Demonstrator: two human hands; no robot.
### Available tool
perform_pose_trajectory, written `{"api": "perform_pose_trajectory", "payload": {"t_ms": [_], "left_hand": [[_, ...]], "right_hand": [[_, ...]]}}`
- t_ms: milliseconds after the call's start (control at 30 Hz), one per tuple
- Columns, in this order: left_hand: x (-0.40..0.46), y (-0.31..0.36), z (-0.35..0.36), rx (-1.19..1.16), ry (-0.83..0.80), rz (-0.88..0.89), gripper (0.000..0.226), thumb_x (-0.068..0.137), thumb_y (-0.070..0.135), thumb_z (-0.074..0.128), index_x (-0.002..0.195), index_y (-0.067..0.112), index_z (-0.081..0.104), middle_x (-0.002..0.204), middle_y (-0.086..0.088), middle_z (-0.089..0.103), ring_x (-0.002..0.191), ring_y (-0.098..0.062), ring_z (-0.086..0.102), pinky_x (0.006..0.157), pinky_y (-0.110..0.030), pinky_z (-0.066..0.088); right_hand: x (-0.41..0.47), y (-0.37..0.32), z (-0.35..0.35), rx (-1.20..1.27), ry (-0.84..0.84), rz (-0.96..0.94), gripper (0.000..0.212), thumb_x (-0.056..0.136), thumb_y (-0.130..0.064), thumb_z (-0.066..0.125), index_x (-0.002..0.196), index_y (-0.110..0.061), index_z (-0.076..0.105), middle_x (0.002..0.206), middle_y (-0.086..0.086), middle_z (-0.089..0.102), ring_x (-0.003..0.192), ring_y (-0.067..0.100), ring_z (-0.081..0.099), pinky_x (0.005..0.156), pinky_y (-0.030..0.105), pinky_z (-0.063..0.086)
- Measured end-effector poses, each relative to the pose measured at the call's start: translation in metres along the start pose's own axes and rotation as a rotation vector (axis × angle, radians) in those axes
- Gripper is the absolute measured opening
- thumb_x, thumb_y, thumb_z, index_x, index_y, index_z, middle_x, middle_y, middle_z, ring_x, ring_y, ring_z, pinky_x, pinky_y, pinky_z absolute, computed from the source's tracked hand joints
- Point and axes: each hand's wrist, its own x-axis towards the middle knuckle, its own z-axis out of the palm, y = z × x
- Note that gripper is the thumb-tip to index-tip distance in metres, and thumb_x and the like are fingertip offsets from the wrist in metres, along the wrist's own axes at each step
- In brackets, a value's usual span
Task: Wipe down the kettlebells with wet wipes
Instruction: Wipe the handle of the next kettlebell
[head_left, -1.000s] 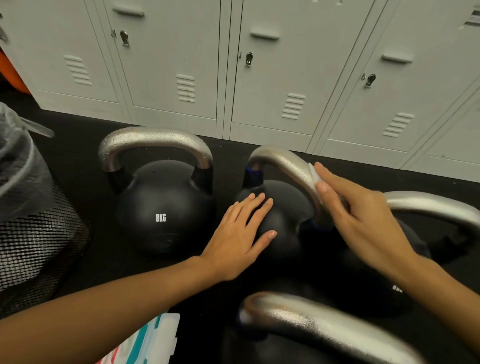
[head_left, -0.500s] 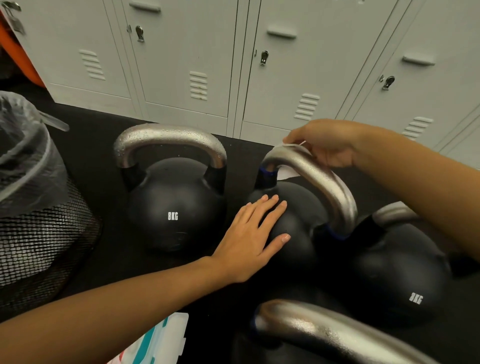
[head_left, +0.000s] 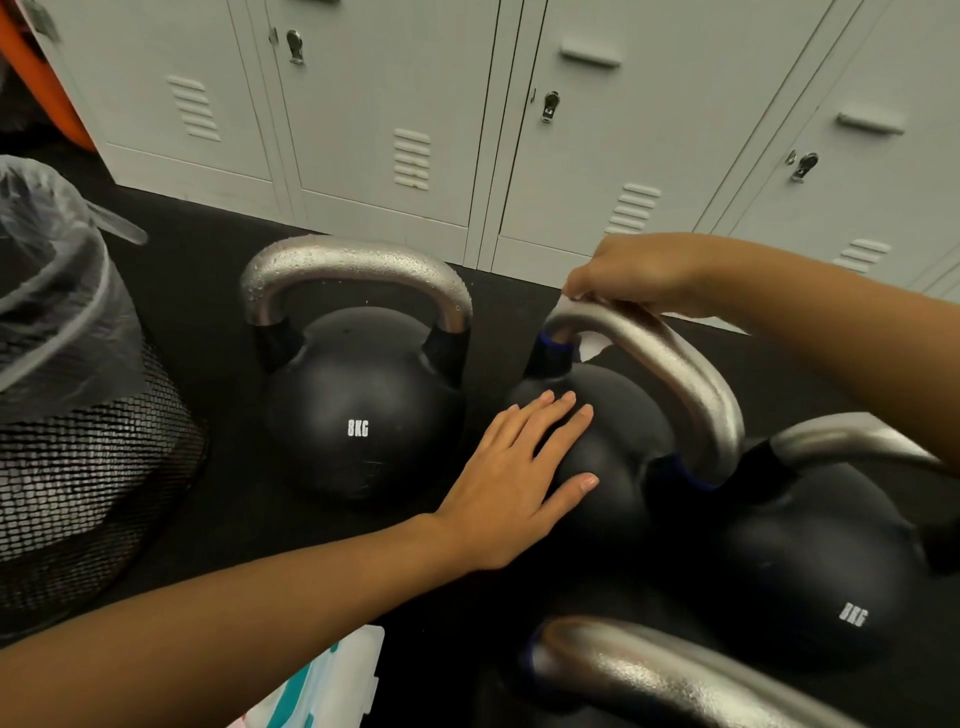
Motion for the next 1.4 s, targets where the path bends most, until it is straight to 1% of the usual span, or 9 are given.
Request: {"api": "perform_pose_trajectory", "payload": {"t_ms": [200, 433, 533, 667, 767, 833, 933, 1233, 1400], "left_hand": [[-0.001, 0.0, -0.001, -0.004, -0.017, -0.004, 0.06, 0.1, 0.05, 0.03, 0.152, 0.023, 0.019, 0.158, 0.002, 0.018, 0.146, -0.012, 0.005, 0.118, -0.029, 0.0], [-0.001, 0.0, 0.0, 0.02, -0.008, -0.005, 0.06, 0.1, 0.05, 0.031, 0.152, 0.023, 0.018, 0.158, 0.002, 0.018, 0.146, -0.011, 0.005, 0.116, -0.026, -0.003], [0.0, 0.0, 0.0, 0.02, -0.013, -0.003, 0.06, 0.099, 0.051, 0.03, 0.152, 0.022, 0.018, 0.158, 0.002, 0.018, 0.146, -0.011, 0.004, 0.117, -0.027, -0.002], [0.0, -0.001, -0.001, 0.017, -0.028, -0.004, 0.06, 0.1, 0.051, 0.03, 0.152, 0.024, 0.016, 0.159, 0.003, 0.015, 0.146, -0.011, 0.002, 0.117, -0.027, -0.003], [-0.001, -0.001, 0.0, 0.017, -0.02, -0.001, 0.06, 0.1, 0.051, 0.03, 0.152, 0.024, 0.017, 0.159, 0.002, 0.016, 0.146, -0.012, 0.003, 0.116, -0.027, -0.004], [-0.001, -0.001, 0.0, 0.013, -0.01, 0.003, 0.06, 0.1, 0.05, 0.031, 0.152, 0.023, 0.018, 0.159, 0.001, 0.017, 0.146, -0.012, 0.004, 0.116, -0.027, -0.003], [0.0, -0.002, 0.001, 0.001, -0.004, 0.006, 0.06, 0.1, 0.05, 0.032, 0.152, 0.023, 0.018, 0.159, 0.001, 0.018, 0.146, -0.012, 0.005, 0.116, -0.026, -0.004], [0.0, -0.004, 0.004, 0.004, -0.001, 0.012, 0.06, 0.1, 0.051, 0.03, 0.152, 0.025, 0.014, 0.159, 0.004, 0.014, 0.146, -0.01, 0.0, 0.117, -0.027, -0.004], [0.006, -0.009, -0.005, -0.352, 0.168, -0.059, 0.039, 0.099, 0.037, 0.042, 0.134, 0.02, 0.051, 0.136, 0.005, 0.045, 0.13, -0.006, 0.037, 0.111, -0.024, 0.026]], "right_hand": [[-0.009, 0.01, -0.013, 0.383, -0.145, 0.236, 0.024, 0.101, -0.033, 0.051, 0.109, -0.011, 0.06, 0.091, 0.014, 0.065, 0.069, 0.021, 0.064, 0.049, 0.027, 0.057], [-0.004, 0.003, -0.001, 0.276, -0.078, 0.198, 0.032, 0.101, -0.037, 0.051, 0.107, -0.006, 0.06, 0.096, 0.016, 0.068, 0.079, 0.027, 0.066, 0.067, 0.038, 0.058], [0.0, 0.001, 0.006, -0.111, 0.047, -0.012, 0.043, 0.101, -0.04, 0.048, 0.105, -0.003, 0.068, 0.1, 0.019, 0.07, 0.077, 0.023, 0.062, 0.078, 0.039, 0.054], [-0.006, 0.004, 0.012, -0.535, 0.147, -0.439, 0.031, 0.102, -0.025, 0.048, 0.112, -0.009, 0.073, 0.107, 0.005, 0.072, 0.068, 0.007, 0.056, 0.073, 0.028, 0.047], [-0.01, 0.013, 0.009, -0.919, 0.106, -0.661, 0.033, 0.101, -0.028, 0.043, 0.116, -0.016, 0.07, 0.125, 0.001, 0.065, 0.106, 0.016, 0.061, 0.09, 0.034, 0.05], [-0.015, 0.015, 0.003, -1.102, 0.048, -0.753, 0.036, 0.101, -0.03, 0.038, 0.118, -0.02, 0.068, 0.139, -0.004, 0.055, 0.128, 0.016, 0.049, 0.1, 0.03, 0.046], [-0.018, 0.014, 0.0, -1.276, -0.029, -0.808, 0.041, 0.101, -0.036, 0.031, 0.12, -0.026, 0.066, 0.142, -0.011, 0.049, 0.138, 0.013, 0.035, 0.103, 0.024, 0.043], [-0.001, -0.005, 0.001, -1.436, -0.218, -0.729, 0.039, 0.102, -0.043, 0.038, 0.126, -0.025, 0.063, 0.142, -0.005, 0.051, 0.134, 0.017, 0.044, 0.098, 0.034, 0.049], [0.016, -0.017, 0.006, -1.257, -0.281, -0.679, 0.027, 0.093, -0.027, 0.054, 0.108, -0.019, 0.074, 0.13, -0.006, 0.064, 0.113, 0.02, 0.06, 0.093, 0.036, 0.05]]}}
